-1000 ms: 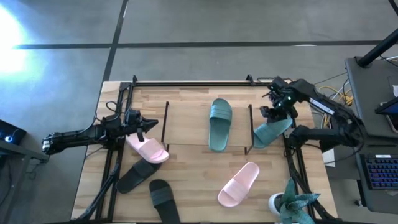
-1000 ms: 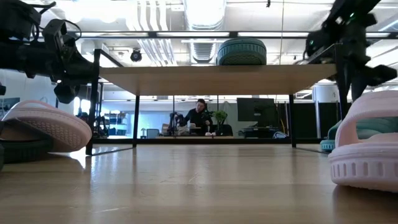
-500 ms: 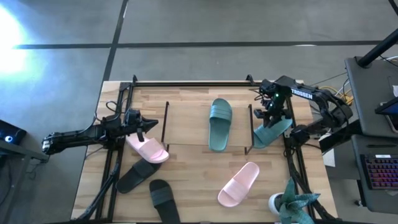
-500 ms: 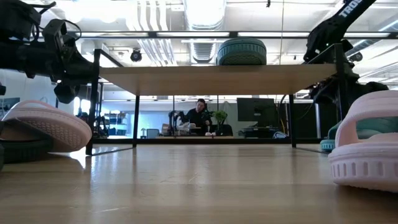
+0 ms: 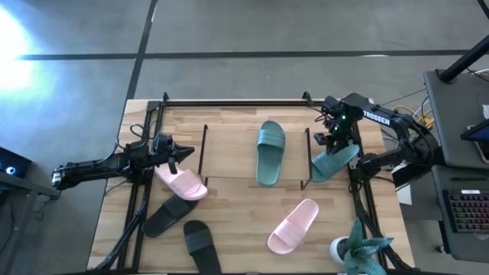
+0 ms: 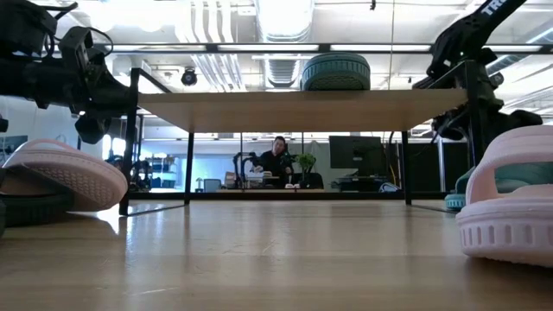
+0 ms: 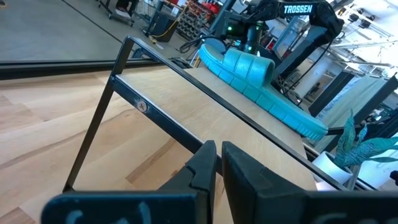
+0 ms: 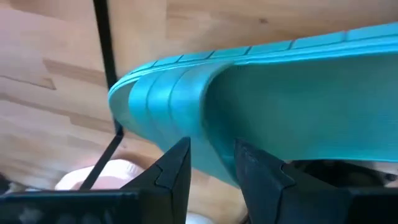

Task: Pick and place slides into the shelf
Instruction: Put the green slipper on the shelf

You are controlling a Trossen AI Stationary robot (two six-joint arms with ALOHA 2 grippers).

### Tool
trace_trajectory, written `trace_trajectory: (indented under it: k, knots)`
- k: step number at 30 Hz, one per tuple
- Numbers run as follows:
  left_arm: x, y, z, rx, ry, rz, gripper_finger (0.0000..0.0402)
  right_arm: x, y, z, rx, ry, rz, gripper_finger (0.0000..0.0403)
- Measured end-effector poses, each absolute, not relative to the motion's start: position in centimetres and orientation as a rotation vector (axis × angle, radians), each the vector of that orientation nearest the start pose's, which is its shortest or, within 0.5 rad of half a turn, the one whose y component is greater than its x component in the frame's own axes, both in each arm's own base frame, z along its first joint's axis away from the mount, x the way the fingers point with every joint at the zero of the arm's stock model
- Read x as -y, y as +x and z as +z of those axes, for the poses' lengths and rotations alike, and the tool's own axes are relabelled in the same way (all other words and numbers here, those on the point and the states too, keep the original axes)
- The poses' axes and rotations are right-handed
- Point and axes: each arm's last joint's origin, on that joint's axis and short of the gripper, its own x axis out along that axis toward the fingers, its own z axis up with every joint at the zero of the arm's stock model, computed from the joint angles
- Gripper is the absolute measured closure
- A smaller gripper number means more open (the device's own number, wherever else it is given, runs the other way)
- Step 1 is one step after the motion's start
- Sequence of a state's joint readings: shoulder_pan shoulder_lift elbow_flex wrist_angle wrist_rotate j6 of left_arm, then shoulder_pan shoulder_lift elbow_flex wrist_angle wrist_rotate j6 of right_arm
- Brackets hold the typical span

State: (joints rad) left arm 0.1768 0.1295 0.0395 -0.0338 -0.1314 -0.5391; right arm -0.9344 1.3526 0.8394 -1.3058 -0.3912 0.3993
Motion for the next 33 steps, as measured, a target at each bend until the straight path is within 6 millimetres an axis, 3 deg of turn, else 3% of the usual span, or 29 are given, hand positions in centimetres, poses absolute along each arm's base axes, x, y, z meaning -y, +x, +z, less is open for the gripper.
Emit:
trace_trajectory:
  k: [8,20,33]
  knots:
    - [-2.2,10.1,16.3,-0.038,-0.537,0.334,0.0389,13.7,11.6,18.6,-1.460,1.492,-0.686,0.0289]
    - [-2.2,10.1,16.3,-0.039,-0.537,0.333,0.0389,14.1,12.2,18.4,-1.342,1.586,-0.620,0.0289]
    - [-2.2,10.1,16.3,-0.039,-0.537,0.334,0.0389,13.9,13.6,18.0,-1.290,1.542,-0.610,0.0289]
